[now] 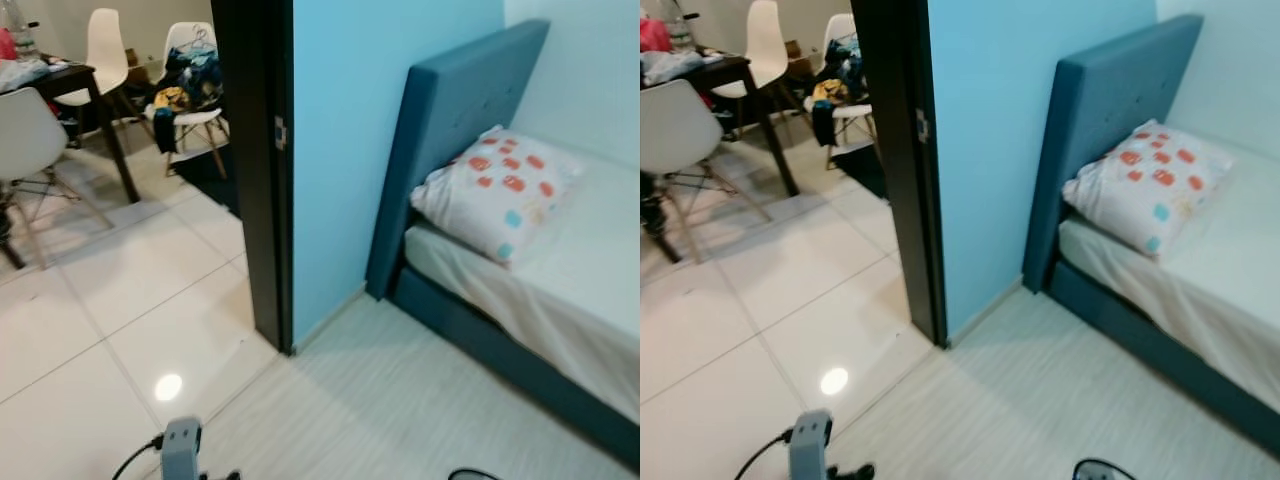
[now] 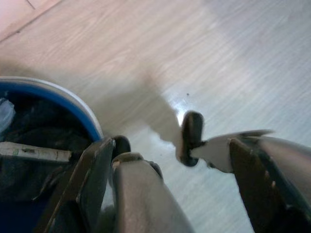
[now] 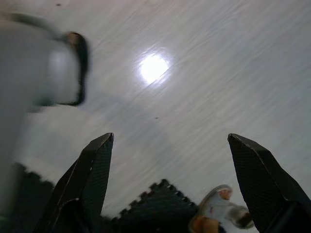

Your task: Clean up the room

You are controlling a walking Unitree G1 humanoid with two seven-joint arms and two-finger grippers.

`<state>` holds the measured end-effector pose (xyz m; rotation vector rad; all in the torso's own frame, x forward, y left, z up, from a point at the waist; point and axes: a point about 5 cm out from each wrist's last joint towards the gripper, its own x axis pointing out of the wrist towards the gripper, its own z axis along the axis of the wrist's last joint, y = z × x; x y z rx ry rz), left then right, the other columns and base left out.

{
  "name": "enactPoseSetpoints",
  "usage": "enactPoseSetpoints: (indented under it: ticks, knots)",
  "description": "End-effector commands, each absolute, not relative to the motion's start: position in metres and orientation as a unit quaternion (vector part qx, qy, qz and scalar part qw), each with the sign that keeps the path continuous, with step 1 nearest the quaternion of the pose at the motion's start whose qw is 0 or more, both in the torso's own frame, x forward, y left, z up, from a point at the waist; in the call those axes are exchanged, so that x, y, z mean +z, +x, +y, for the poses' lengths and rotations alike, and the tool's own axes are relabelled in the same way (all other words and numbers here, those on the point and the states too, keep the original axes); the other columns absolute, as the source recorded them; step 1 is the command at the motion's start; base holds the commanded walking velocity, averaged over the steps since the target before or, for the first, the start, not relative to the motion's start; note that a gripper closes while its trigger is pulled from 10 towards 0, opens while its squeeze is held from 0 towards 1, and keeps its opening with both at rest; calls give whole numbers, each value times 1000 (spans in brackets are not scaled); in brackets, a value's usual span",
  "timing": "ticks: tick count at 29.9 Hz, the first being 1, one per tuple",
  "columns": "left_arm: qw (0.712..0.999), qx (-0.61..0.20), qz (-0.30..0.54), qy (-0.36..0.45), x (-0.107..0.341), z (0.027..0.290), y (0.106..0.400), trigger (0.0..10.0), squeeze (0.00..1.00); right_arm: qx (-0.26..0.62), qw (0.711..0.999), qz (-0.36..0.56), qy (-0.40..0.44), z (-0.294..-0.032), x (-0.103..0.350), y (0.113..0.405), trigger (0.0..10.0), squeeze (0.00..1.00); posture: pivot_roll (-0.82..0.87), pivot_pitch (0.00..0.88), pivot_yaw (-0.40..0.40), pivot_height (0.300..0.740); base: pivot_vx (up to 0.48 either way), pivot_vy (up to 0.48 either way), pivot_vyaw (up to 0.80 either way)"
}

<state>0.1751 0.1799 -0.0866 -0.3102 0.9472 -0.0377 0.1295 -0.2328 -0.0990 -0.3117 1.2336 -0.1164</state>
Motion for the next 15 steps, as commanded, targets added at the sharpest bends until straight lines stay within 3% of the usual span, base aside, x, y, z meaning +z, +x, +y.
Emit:
enactPoseSetpoints:
  ticks: [1, 8, 15]
  knots:
    - [876, -22, 459, -145, -87, 179, 176, 10000, 0, -55, 800, 577, -153, -237, -98, 129, 10000, 0, -5, 92, 31, 740, 0, -480, -800]
    - [875, -26, 462, -144, -88, 170, 176, 10000, 0, -54, 798, 580, -158, -238, -98, 128, 10000, 0, -10, 92, 25, 740, 0, -480, -800]
    - [875, -42, 459, -147, -84, 137, 188, 10000, 0, -53, 795, 581, -165, -241, -98, 127, 10000, 0, -13, 82, 18, 740, 0, -480, -800]
